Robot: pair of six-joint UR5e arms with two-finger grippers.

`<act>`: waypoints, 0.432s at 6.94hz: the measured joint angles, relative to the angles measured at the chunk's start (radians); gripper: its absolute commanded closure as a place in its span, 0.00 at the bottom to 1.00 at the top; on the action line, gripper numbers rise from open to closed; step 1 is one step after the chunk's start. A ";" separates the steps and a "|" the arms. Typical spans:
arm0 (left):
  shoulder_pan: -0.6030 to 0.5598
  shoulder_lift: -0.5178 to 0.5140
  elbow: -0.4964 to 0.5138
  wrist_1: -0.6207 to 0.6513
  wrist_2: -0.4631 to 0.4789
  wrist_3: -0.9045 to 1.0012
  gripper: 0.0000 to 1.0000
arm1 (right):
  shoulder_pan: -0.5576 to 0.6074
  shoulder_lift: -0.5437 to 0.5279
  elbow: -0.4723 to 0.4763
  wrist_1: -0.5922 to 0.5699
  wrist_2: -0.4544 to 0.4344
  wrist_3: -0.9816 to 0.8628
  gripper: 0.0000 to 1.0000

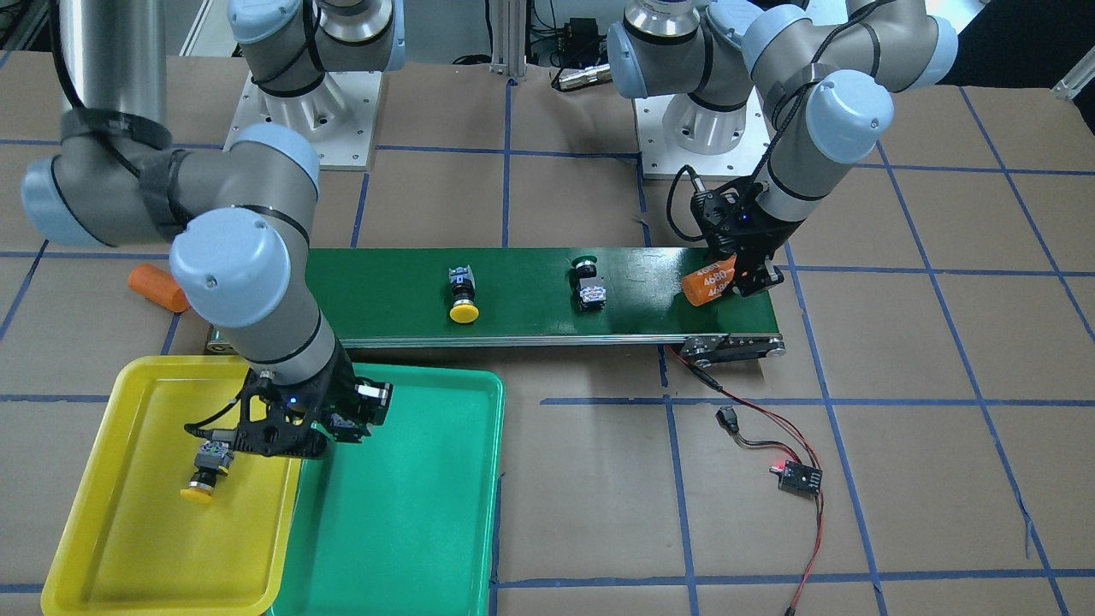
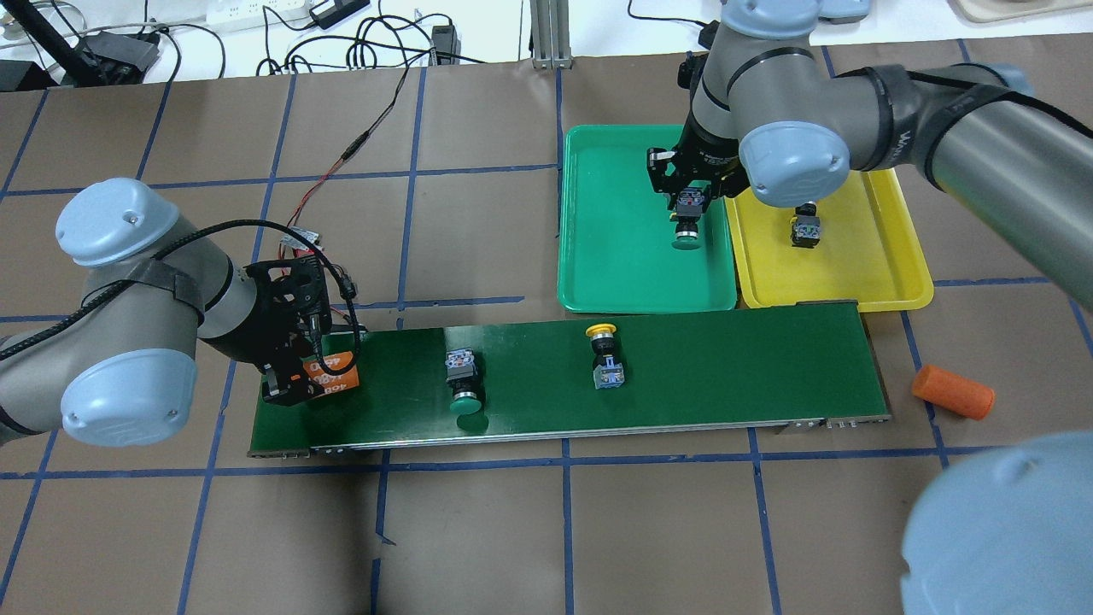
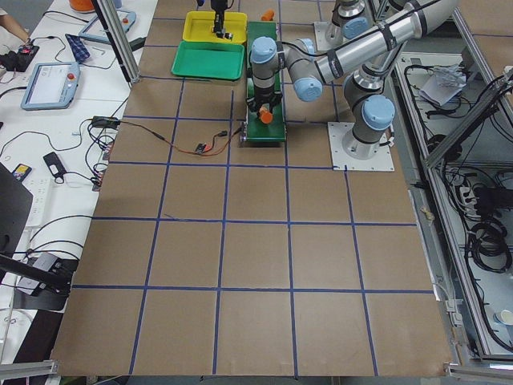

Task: Sort buttons by color to trays
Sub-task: 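Drop button into green tray with right gripper while left sets cylinder on belt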

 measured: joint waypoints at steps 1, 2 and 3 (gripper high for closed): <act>-0.003 0.002 0.006 0.001 -0.002 -0.026 0.00 | 0.001 0.050 -0.011 -0.063 -0.004 0.005 0.50; -0.003 0.004 0.036 0.000 -0.008 -0.039 0.00 | 0.002 0.080 -0.014 -0.091 -0.009 0.005 0.42; -0.003 0.004 0.104 -0.032 -0.016 -0.077 0.00 | 0.003 0.093 -0.015 -0.101 -0.014 0.002 0.18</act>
